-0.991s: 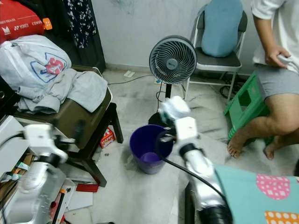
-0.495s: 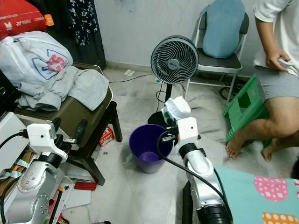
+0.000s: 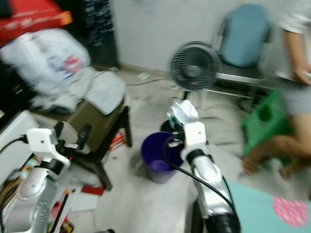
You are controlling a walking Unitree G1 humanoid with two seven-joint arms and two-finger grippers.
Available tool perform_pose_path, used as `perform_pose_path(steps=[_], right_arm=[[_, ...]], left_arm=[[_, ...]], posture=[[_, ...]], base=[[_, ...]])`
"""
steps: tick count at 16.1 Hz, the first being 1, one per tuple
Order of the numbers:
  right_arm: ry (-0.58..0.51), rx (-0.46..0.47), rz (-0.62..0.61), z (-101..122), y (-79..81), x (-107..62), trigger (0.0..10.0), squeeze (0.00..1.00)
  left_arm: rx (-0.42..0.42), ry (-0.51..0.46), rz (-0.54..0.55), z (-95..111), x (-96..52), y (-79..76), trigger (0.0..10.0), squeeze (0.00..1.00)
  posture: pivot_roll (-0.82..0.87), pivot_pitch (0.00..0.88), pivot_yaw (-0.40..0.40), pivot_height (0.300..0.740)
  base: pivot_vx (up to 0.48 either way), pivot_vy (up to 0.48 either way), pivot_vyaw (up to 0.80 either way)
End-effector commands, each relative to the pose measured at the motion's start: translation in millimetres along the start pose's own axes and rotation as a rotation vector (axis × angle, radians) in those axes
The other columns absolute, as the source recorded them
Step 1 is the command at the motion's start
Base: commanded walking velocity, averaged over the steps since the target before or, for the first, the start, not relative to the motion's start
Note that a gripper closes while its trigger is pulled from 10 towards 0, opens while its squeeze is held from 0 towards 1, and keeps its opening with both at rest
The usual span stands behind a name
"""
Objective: Clean up the room
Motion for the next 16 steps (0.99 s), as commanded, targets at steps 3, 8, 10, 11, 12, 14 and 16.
perform_pose_path(steps=[3, 8, 10, 11, 12, 14, 16], right_arm=[[0.015, -0.007, -0.015, -4.7, -6.5, -2.9, 10.0, 0.0], [0.021, -0.003, -0.021, -5.8, -7.3, -2.5, 10.0, 0.0], [0.023, 0.0, -0.022, -6.1, -7.6, -2.4, 10.0, 0.0], [0.023, 0.001, -0.022, -6.2, -7.5, -2.1, 10.0, 0.0], [0.025, -0.001, -0.024, -6.6, -7.9, -2.0, 10.0, 0.0], [0.039, -0.009, -0.047, -9.6, -13.0, -2.5, 10.0, 0.0], [0.042, -0.011, -0.05, -11.1, -15.2, -3.0, 10.0, 0.0]], left_arm=[[-0.003, -0.004, -0.022, 2.4, 0.8, -4.7, 10.0, 0.0], [-0.003, -0.002, -0.022, 2.4, 0.9, -4.6, 10.0, 0.0], [-0.003, -0.002, -0.025, 2.6, 0.9, -5.1, 10.0, 0.0], [-0.003, -0.002, -0.025, 2.6, 1.0, -5.1, 10.0, 0.0], [-0.004, -0.002, -0.025, 2.7, 1.0, -5.0, 10.0, 0.0], [-0.002, -0.001, -0.025, 2.7, 1.4, -5.0, 10.0, 0.0], [0.001, 0.0, -0.023, 2.6, 1.6, -4.8, 10.0, 0.0]], posture=[[0.0, 0.083, -0.023, 0.74], [0.0, 0.084, -0.023, 0.74], [0.0, 0.088, -0.023, 0.74], [0.0, 0.088, -0.023, 0.74], [0.0, 0.088, -0.023, 0.74], [0.0, 0.088, -0.021, 0.74], [0.0, 0.085, -0.021, 0.74]], base=[[0.268, 0.0, 0.69], [0.266, 0.0, 0.11], [0.259, 0.0, 0.0], [0.259, 0.0, 0.0], [0.262, 0.0, 0.0], [0.259, 0.0, 0.0], [0.127, 0.0, 0.0]])
Point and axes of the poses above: a point about 5 cm out from each wrist's last joint towards the gripper, its own x axis pointing out of the wrist towards the gripper, its own z axis along the axis of the wrist's last joint, y = z × x, the point moved 5 cm from there along x, pointing out of the wrist towards the gripper, and after that the axes turned 7 degrees about -x, right-handed, at the moved point
